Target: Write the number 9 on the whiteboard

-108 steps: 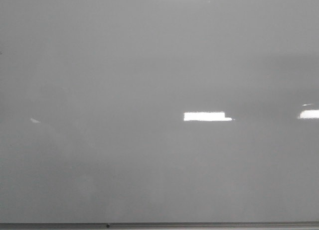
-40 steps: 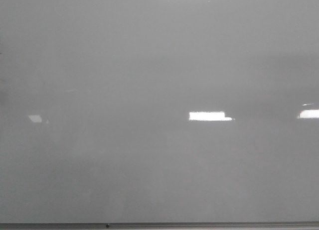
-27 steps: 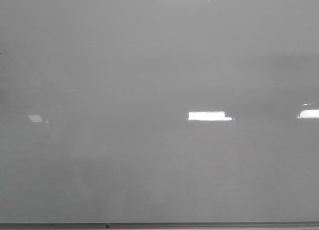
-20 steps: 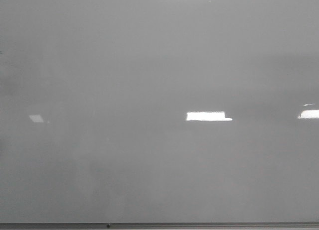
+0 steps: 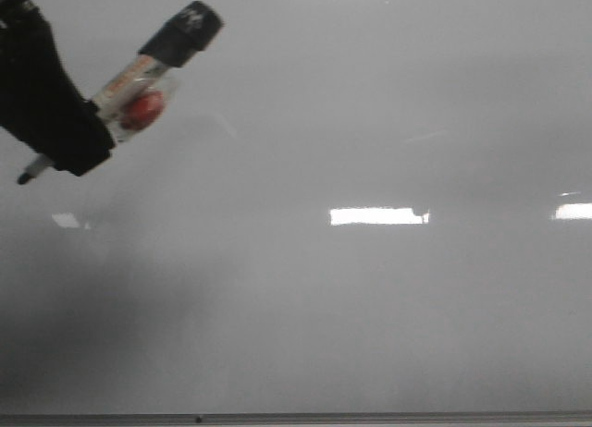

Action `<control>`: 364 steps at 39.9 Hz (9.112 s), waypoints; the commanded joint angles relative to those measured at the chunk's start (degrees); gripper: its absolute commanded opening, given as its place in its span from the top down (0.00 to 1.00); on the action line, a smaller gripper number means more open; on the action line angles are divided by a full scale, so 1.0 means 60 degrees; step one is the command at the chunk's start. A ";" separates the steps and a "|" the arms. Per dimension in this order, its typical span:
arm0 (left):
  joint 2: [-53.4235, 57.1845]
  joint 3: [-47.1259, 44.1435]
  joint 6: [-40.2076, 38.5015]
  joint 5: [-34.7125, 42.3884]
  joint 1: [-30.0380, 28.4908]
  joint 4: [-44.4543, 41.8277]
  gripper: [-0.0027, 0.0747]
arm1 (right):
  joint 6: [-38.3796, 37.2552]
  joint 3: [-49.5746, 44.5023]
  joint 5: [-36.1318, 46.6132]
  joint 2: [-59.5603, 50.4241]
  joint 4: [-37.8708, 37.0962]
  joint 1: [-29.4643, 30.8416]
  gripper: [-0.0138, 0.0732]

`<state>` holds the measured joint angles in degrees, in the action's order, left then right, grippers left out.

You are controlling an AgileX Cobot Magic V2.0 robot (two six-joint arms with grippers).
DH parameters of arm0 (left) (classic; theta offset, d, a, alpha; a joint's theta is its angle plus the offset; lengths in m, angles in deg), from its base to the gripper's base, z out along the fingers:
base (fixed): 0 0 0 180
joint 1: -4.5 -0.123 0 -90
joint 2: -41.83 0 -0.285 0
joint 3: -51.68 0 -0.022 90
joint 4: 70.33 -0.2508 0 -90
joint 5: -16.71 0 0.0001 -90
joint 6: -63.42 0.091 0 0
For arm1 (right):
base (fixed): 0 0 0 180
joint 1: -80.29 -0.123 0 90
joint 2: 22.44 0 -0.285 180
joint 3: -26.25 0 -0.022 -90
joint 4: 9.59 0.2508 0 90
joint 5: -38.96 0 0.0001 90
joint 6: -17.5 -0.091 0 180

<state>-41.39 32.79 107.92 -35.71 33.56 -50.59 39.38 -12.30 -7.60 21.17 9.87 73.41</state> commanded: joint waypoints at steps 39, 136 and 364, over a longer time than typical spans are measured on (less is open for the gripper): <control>0.0341 0.0336 0.2539 0.0109 0.2069 0.1907 0.99 | 0.5499 0.4431 -0.1194 0.6429 0.4185 -0.4710 0.34; 0.7714 -0.4289 0.0692 0.3819 -0.1531 0.3675 0.99 | 0.5505 0.5625 0.2717 0.8847 0.6437 -0.1736 0.91; 0.7948 -0.5190 -0.1047 0.6966 -0.5285 0.2150 0.99 | 0.4853 -0.1469 0.2755 -0.0525 0.4321 -0.1156 0.92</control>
<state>6.53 0.12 102.28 2.32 1.71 -38.38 68.48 -22.65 6.07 18.16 34.15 66.02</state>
